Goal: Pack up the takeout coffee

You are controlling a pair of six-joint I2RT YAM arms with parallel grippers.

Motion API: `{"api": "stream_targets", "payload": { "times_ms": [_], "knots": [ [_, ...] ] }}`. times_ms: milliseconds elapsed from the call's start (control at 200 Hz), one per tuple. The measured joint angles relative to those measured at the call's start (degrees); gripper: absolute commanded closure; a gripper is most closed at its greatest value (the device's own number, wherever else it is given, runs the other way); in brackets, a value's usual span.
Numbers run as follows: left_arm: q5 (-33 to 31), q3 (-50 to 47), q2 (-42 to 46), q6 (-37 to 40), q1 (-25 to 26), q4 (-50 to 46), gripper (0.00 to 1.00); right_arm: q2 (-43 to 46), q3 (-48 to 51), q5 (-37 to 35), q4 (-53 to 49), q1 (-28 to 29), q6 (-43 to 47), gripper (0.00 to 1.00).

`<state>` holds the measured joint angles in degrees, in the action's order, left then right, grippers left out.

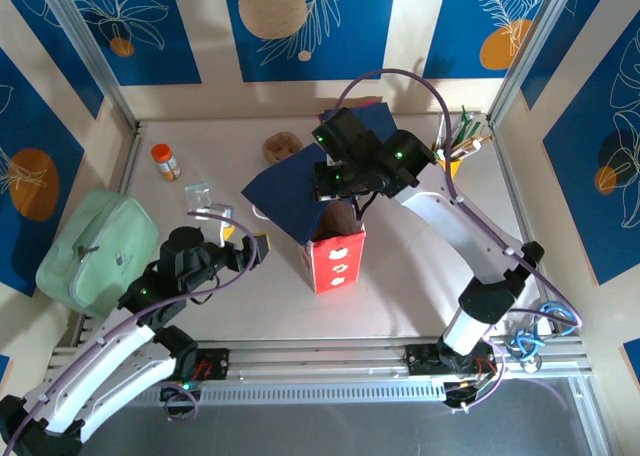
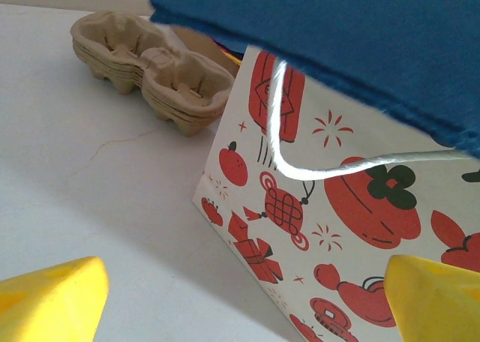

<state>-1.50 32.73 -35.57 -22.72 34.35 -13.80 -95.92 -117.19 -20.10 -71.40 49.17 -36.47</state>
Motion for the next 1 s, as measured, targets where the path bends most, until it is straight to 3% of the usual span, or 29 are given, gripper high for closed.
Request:
{"api": "stream_targets", "payload": {
  "times_ms": [1000],
  "knots": [
    [0.0, -0.66, 0.26, -0.9, 0.0, -0.07, 0.06, -12.46, -4.26, -0.24, -15.15, 0.0, 1.25, 1.0]
  ]
}}
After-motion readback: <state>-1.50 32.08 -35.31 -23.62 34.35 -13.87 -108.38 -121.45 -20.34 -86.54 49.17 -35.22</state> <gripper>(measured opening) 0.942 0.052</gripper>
